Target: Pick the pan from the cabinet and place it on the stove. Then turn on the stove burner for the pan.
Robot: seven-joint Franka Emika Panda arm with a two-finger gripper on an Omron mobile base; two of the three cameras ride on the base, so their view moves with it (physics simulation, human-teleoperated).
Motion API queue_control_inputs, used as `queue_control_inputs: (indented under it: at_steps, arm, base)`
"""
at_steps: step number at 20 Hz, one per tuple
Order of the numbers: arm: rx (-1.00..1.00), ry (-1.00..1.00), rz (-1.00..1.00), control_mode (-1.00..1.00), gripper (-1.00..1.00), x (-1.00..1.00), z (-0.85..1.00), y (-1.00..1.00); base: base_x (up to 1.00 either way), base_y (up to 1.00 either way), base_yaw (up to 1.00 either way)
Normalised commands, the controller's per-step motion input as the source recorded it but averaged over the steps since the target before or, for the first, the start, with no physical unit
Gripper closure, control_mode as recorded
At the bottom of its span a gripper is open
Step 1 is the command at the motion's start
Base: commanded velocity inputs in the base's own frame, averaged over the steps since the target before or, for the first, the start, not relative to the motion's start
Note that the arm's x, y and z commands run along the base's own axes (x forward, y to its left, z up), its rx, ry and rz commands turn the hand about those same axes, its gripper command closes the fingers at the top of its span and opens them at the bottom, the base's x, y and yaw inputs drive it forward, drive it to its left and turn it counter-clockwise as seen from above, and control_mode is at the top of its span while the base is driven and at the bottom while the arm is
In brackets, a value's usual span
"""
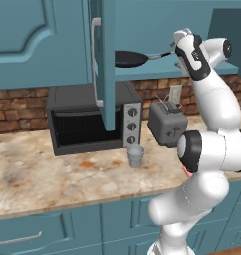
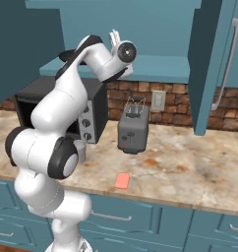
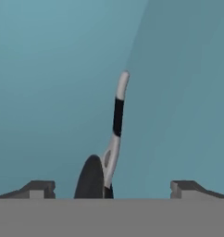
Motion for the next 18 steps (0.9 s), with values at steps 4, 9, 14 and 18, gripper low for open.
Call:
queue_control_inputs:
  at_steps: [4, 9, 14, 18]
  arm:
    - [-0.05, 0.0, 0.02, -1.0, -1.0, 0.19, 0.29, 0.0]
    - [-0.06, -0.02, 0.03, -1.0, -1.0, 0.1, 0.41, 0.0]
    - [-0.07, 0.04, 0.04, -1.0, -1.0, 0.29, 0.13, 0.0]
    - [-0.01, 0.09, 0.03, -1.0, -1.0, 0.29, -0.16, -0.05]
  base:
    - [0.0, 0.0, 0.0]
    - [0.0, 0.0, 0.0]
    - [0.0, 0.0, 0.0]
    - [0.0, 0.0, 0.0]
